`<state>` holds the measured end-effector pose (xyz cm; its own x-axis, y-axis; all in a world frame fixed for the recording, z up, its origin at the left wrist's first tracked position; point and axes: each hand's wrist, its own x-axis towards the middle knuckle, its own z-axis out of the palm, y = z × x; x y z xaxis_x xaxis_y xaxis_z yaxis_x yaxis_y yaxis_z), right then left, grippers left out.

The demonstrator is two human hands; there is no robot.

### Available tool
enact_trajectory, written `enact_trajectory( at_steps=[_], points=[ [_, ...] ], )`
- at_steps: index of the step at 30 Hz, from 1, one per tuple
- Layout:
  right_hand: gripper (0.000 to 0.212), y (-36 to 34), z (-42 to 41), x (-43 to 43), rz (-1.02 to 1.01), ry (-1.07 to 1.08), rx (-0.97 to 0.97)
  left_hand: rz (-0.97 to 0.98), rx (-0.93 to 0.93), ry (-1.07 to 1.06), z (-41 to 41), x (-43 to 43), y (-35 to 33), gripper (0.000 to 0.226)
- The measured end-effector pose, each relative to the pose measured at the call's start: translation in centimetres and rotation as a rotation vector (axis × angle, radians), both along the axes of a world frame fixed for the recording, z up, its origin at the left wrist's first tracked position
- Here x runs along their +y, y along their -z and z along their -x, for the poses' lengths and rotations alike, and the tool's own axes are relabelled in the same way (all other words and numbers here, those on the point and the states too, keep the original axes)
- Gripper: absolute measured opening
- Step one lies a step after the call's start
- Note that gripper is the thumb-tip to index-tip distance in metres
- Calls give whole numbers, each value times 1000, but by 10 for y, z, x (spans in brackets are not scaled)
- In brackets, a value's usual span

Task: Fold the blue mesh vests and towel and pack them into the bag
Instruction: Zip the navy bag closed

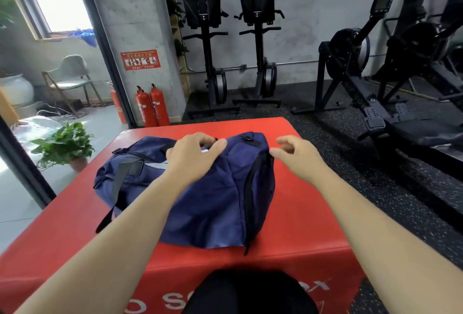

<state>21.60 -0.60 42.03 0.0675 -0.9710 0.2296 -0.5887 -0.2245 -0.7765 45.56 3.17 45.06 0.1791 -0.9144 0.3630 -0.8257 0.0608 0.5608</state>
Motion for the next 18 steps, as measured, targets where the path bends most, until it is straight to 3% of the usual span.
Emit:
enact_trajectory(
  at_steps=[5, 9, 12, 14, 18],
  points=[
    [89, -10, -33, -27, -274, -86, -177, -96, 6, -273, -40, 22, 33, 62],
    [131, 7, -64, -40, -346, -60, -63, -257, 22, -318, -79, 28, 52, 63],
    [129, 9, -69, -41, -353, -19, -94, -230, -36, -316, -77, 33, 53, 61],
    [110, 9, -63, -47, -390, -45, -218, -161, -5, -359, -63, 39, 49, 63],
    [86, 9, -52, -62, -436, 7, -363, -335, 322, -415, -28, 47, 46, 90]
  ],
)
